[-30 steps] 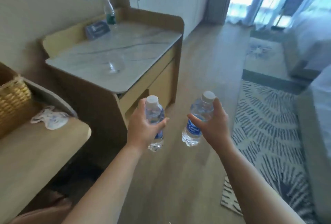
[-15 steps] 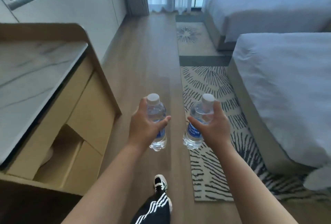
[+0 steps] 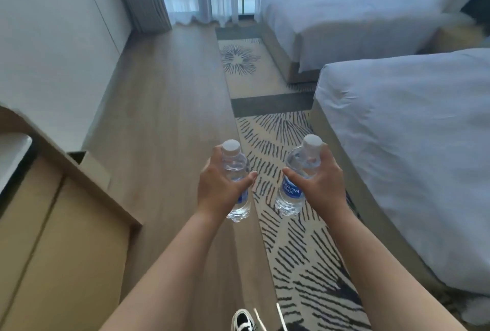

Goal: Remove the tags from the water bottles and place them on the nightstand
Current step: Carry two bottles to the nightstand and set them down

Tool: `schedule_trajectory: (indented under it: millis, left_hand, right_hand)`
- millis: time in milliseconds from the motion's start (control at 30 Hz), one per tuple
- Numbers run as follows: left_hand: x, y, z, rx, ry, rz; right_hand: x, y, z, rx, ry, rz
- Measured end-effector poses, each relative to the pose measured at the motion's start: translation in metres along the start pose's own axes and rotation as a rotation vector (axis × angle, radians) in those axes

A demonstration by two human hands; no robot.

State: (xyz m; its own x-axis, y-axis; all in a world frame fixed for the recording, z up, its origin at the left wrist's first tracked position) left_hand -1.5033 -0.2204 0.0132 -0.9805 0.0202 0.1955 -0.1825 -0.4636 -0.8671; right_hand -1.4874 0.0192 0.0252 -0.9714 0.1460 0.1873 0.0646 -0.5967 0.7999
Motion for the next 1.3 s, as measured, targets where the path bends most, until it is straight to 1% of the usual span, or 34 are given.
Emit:
schedule_trajectory:
  millis: [167, 367, 567, 700, 967, 1133, 1300]
  left_hand:
    - [0.098, 0.014, -0.014, 0.017, 0.012, -0.02]
    - [0.22, 0.039, -0.045, 0.02, 0.025, -0.035]
    - [0.375, 0.053, -0.087, 0.027, 0.052, -0.045]
    - [0.477, 0.049, -0.109, 0.04, 0.064, -0.063]
    - [0.654, 0.062, -0.156, 0.057, 0.085, -0.082]
    - [0.773, 0.083, -0.2, 0.01, 0.165, -0.104]
    - [0.917, 0.094, -0.242, 0.008, 0.245, -0.152]
  right_hand:
    - [0.088, -0.018, -0.017, 0.004, -0.006, -0.043]
    - [0.204, -0.051, -0.041, 0.019, -0.025, -0.048]
    - [0.357, -0.095, -0.06, 0.019, -0.013, -0.062]
    - [0.457, -0.107, -0.061, -0.003, -0.029, -0.057]
    - [0.624, -0.134, -0.064, 0.027, -0.053, -0.09]
    - [0.73, -0.167, -0.076, 0.013, -0.101, -0.114]
    - [0.855, -0.2, -0.086, 0.019, -0.17, -0.154]
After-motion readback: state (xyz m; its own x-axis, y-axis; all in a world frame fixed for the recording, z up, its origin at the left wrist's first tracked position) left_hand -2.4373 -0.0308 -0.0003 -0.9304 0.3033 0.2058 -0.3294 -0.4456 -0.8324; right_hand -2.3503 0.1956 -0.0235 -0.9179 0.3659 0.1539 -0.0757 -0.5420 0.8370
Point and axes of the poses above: each hand's wrist, its own x-axis towards the middle knuckle, its own z-axis out of the back of the hand, y = z × x, the point moved 10 cm from there along x, towards the middle knuckle, and after that the axes turned 6 degrees about y, right-handed, at the moved point
